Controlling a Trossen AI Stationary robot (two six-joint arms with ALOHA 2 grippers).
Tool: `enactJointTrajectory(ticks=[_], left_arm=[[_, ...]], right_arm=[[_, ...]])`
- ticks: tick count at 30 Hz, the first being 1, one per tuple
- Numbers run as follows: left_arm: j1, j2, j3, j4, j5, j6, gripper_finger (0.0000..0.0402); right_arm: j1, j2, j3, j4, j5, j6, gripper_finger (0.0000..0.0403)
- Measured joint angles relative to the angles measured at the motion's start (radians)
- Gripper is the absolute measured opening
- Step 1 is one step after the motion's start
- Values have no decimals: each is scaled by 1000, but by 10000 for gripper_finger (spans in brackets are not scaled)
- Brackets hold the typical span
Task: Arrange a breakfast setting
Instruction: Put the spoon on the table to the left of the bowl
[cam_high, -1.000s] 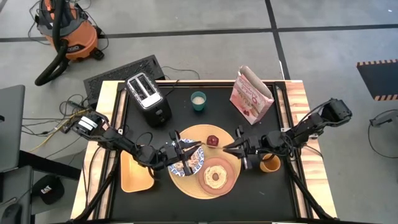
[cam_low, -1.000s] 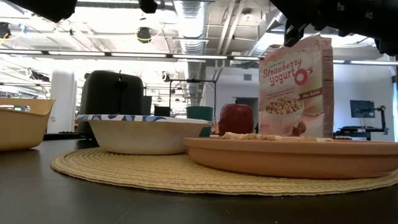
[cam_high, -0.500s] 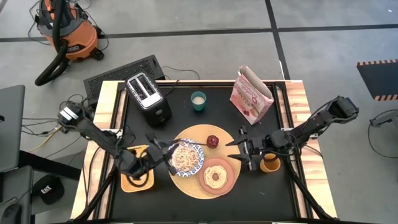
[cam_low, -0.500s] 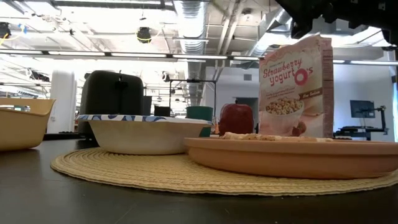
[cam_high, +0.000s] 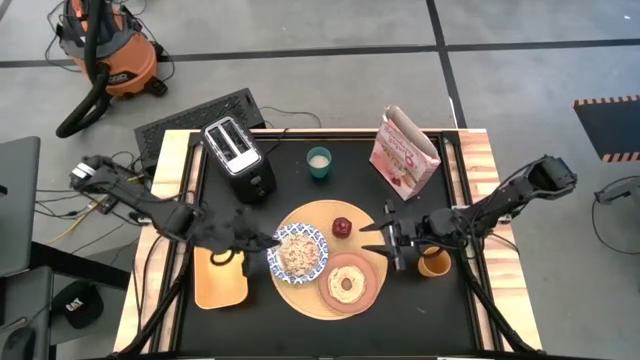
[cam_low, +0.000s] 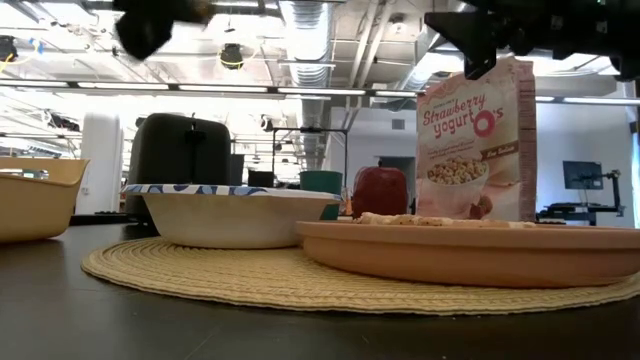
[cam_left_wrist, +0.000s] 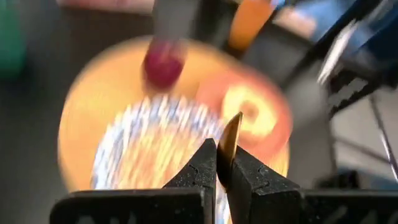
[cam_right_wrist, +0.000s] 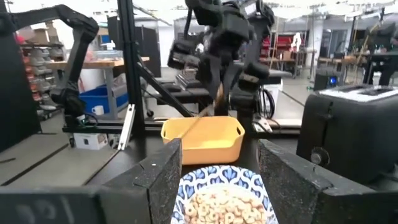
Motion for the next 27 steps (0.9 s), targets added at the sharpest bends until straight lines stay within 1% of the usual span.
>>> enactJointTrajectory(ticks=[3,6,10,15,17,21,27], left_arm=[[44,-3,0,-179,118,-145,0],[70,0,0,-272,201,-223,0],[96,5,0,-343,246,-268,0],[146,34,0,-399,261,-267,0],[174,63,0,-426,289,-258,0],[217,108,0,-412,326,-191,0],[276,147,1,-417,363,-143,0]], right_arm=[[-10,0,0,-5,0,9,234],[-12,0,0,-13,0,10,234],[-18,0,0,-31,0,11,234],[-25,0,0,-48,0,17,234],[-25,0,0,-50,0,17,234],[-25,0,0,-50,0,17,234],[-25,0,0,-51,0,17,233]])
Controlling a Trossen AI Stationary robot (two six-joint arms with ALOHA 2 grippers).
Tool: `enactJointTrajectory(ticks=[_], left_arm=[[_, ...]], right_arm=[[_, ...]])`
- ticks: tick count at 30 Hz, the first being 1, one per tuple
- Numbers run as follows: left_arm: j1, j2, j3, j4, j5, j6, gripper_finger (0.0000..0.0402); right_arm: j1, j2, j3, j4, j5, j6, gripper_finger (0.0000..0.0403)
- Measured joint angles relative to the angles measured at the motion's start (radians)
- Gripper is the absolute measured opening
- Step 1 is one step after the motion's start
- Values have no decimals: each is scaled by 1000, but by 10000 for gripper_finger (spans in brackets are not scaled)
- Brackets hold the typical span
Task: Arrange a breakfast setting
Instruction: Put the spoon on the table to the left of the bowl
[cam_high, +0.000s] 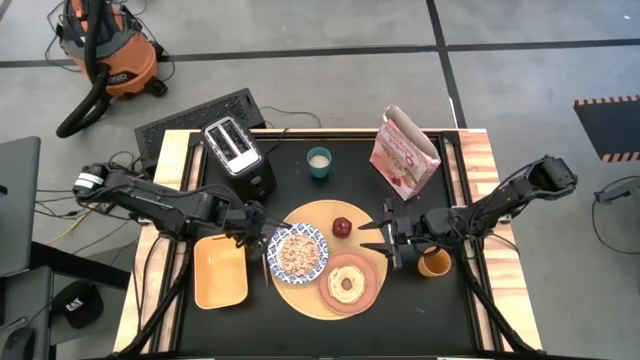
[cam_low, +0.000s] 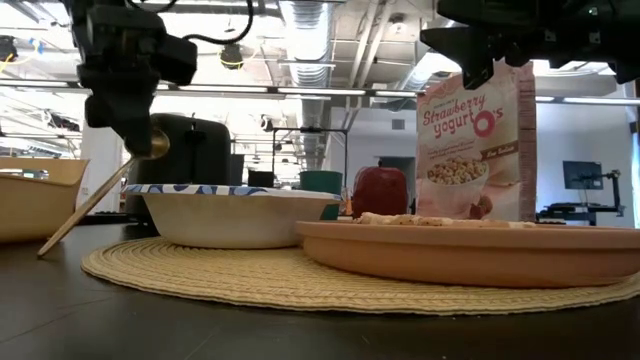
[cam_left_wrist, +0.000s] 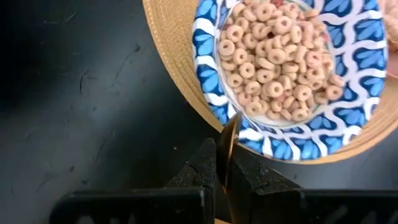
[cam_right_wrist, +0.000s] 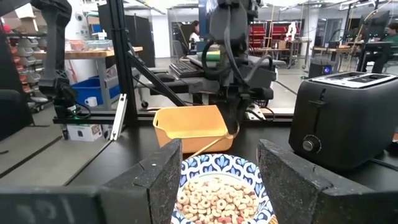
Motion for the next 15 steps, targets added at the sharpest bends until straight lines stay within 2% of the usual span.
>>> enactJointTrajectory(ticks=[8,15], left_arm=[[44,107,1,-10,-30,20,1],[48,217,1,-38,-52,-61,1]], right_arm=[[0,0,0,-5,0,0,233],[0,0,0,-5,0,0,233]])
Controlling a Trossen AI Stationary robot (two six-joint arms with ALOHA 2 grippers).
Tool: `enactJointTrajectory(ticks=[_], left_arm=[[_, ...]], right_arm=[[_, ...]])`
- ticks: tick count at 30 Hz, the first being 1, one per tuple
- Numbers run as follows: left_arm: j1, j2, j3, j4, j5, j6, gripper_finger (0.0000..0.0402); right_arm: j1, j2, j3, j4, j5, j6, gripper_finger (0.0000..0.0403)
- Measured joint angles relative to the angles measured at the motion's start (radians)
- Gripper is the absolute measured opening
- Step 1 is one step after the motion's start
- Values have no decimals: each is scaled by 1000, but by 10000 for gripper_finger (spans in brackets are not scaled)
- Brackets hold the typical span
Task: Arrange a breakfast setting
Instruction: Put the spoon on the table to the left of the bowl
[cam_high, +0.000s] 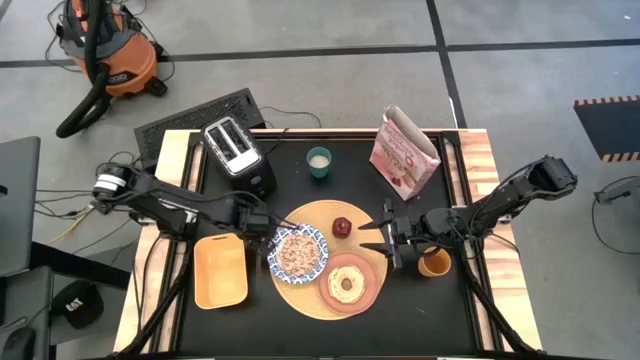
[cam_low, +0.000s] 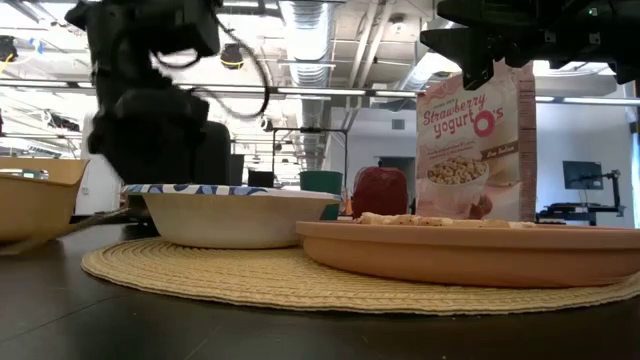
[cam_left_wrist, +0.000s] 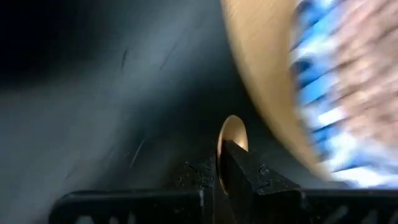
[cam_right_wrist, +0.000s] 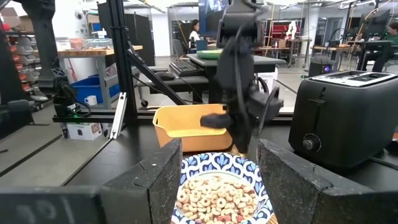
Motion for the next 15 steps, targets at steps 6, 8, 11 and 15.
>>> enactJointTrajectory(ticks=[6,8,11,15], left_arm=[[-2,78,-1,-24,-43,-56,0],[0,91,1,-21,-49,-77,0],[3,92,1,-18,-48,-114,0],[8,63,-3,-8,-49,-162,0]], right_arm=[[0,0,0,0,0,0,233],[0,0,0,0,0,0,233],[0,0,0,0,0,0,233],[0,0,0,0,0,0,233]])
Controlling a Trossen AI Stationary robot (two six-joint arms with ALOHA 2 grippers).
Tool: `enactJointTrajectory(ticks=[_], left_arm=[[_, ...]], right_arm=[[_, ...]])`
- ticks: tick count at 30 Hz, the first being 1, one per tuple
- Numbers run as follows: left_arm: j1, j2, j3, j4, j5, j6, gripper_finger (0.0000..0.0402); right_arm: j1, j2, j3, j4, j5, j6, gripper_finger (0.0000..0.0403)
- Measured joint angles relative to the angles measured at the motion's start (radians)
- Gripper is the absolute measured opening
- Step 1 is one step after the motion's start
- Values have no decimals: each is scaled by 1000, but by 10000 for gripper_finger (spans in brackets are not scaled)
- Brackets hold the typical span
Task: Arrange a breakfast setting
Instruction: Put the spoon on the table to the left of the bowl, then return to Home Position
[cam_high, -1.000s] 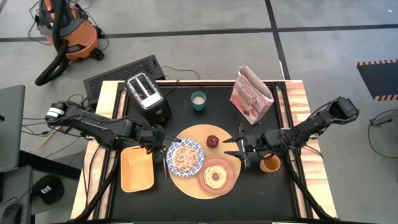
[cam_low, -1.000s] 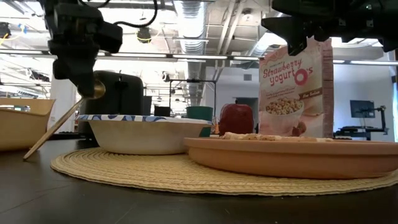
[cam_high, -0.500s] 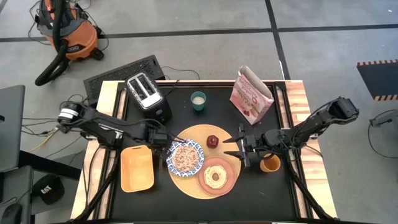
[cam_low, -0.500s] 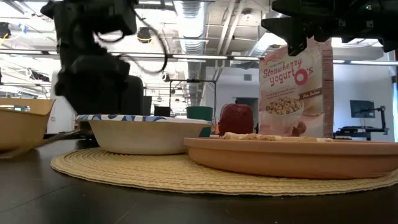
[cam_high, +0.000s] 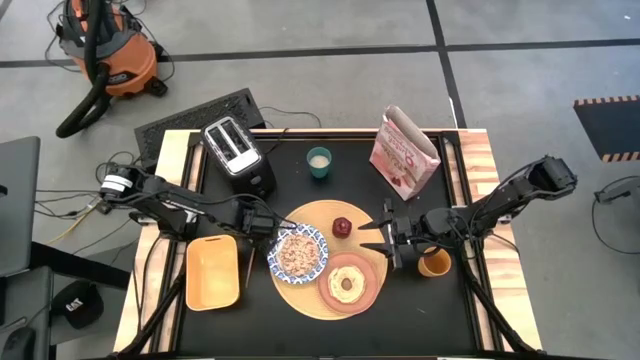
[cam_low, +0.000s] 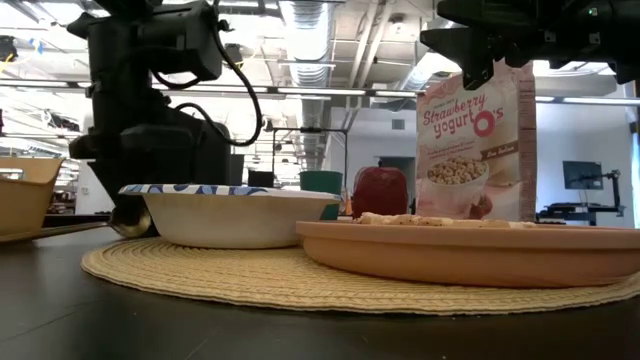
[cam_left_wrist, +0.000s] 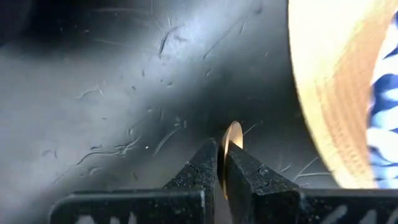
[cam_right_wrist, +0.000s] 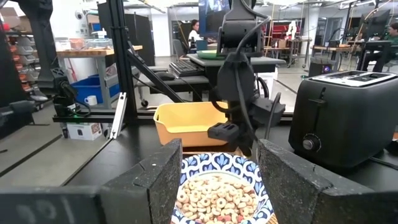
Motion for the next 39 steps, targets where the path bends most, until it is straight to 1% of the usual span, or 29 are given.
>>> enactJointTrajectory(ticks=[3,6,15,26,29,36,39], left_arm=[[0,-31,0,2,-11,-33,0],[0,-38,0,10,-54,-63,0],[1,-32,0,29,-73,-103,0],[1,-32,0,28,-81,-99,3],[1,-32,0,27,-83,-92,21],[1,-32,0,26,-105,-87,100],[1,-32,1,26,-105,-65,124]], right_arm=[[0,0,0,0,0,0,233],[0,0,0,0,0,0,233],[0,0,0,-6,0,0,233],[0,0,0,-8,0,1,233],[0,0,0,-7,0,1,233],[0,0,0,-7,0,3,233],[0,0,0,-8,-1,3,233]])
